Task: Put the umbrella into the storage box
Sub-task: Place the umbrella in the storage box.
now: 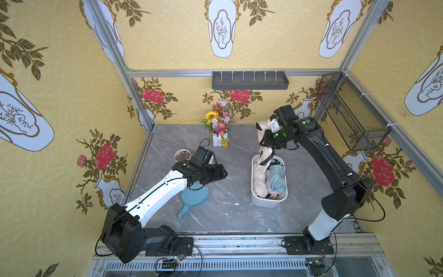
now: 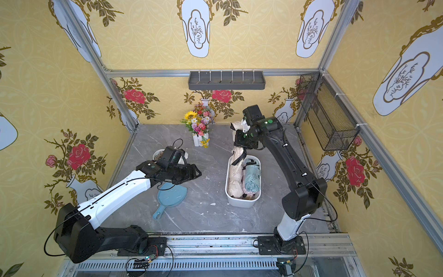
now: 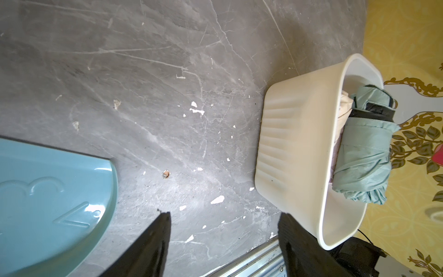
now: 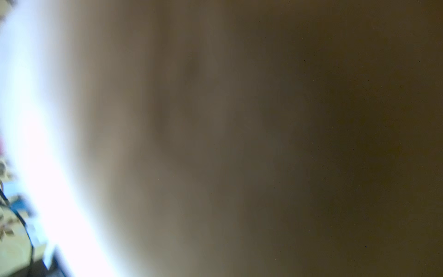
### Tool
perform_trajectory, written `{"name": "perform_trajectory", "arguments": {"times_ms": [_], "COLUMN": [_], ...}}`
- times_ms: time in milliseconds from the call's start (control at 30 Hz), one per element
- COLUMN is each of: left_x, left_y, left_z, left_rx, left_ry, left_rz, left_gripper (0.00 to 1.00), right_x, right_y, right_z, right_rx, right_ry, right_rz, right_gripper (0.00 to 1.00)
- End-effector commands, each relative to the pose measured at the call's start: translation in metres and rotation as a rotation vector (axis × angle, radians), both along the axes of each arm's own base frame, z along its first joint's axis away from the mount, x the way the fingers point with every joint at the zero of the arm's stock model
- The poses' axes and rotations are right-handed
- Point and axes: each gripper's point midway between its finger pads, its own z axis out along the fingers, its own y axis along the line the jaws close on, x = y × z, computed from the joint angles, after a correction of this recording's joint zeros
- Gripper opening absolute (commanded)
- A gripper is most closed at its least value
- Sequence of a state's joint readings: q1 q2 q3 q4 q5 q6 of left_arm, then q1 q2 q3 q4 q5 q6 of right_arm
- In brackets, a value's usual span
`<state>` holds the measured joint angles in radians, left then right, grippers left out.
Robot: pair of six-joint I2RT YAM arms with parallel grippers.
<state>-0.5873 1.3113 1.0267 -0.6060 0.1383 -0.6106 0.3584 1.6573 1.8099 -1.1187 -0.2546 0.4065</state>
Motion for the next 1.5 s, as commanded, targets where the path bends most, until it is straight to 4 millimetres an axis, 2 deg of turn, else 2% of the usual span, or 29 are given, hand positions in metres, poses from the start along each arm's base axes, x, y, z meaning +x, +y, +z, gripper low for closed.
{"name": "perform_trajectory", "arguments": {"times_ms": [0, 167, 267, 367, 433, 633, 733, 833, 1000, 1067, 1133, 1333, 1467], "left_x": [-0.002, -0.005, -0.007, -0.007, -0.008, -0.008, -0.008, -0.008, -0.007, -0.007, -0.008, -0.01, -0.012], "left_y": [-0.002, -0.003, -0.003, -0.003, -0.003, -0.002, -0.002, -0.003, -0.004, -0.005, -0.004, -0.003, -0.002], "left_z": [0.003, 0.0, -0.002, -0.004, -0.005, -0.007, -0.008, -0.009, -0.008, -0.008, -0.008, -0.008, -0.01], "left_rx": [-0.026, -0.038, -0.04, -0.039, -0.036, -0.031, -0.03, -0.031, -0.04, -0.043, -0.044, -0.05, -0.054], "left_ry": [0.006, 0.018, 0.027, 0.029, 0.032, 0.035, 0.037, 0.042, 0.043, 0.043, 0.044, 0.047, 0.053], "left_rz": [0.0, -0.003, -0.004, -0.004, -0.007, -0.006, -0.005, -0.005, -0.001, -0.002, 0.0, 0.007, 0.011], "left_gripper": [0.75, 0.75, 0.75, 0.75, 0.75, 0.75, 0.75, 0.76, 0.75, 0.75, 0.76, 0.76, 0.75], "right_x": [-0.024, -0.054, -0.063, -0.067, -0.067, -0.069, -0.071, -0.072, -0.074, -0.073, -0.073, -0.073, -0.063], "right_y": [0.0, 0.001, 0.0, 0.003, 0.001, -0.006, -0.003, -0.006, -0.017, -0.018, -0.013, -0.006, -0.007], "right_z": [-0.003, -0.026, -0.041, -0.052, -0.06, -0.077, -0.074, -0.06, -0.035, -0.027, -0.024, -0.037, -0.044], "right_rx": [-0.002, 0.008, -0.014, -0.008, -0.022, -0.038, -0.023, -0.016, -0.042, -0.031, -0.007, 0.015, -0.01], "right_ry": [0.003, 0.052, 0.074, 0.087, 0.095, 0.129, 0.119, 0.075, 0.015, -0.022, -0.048, -0.045, -0.054], "right_rz": [0.06, 0.059, 0.043, 0.025, -0.003, -0.072, -0.064, -0.066, -0.087, -0.081, -0.05, -0.016, -0.037], "right_gripper": [0.27, 0.29, 0.3, 0.35, 0.42, 0.52, 0.62, 0.69, 0.7, 0.66, 0.56, 0.21, 0.14]}}
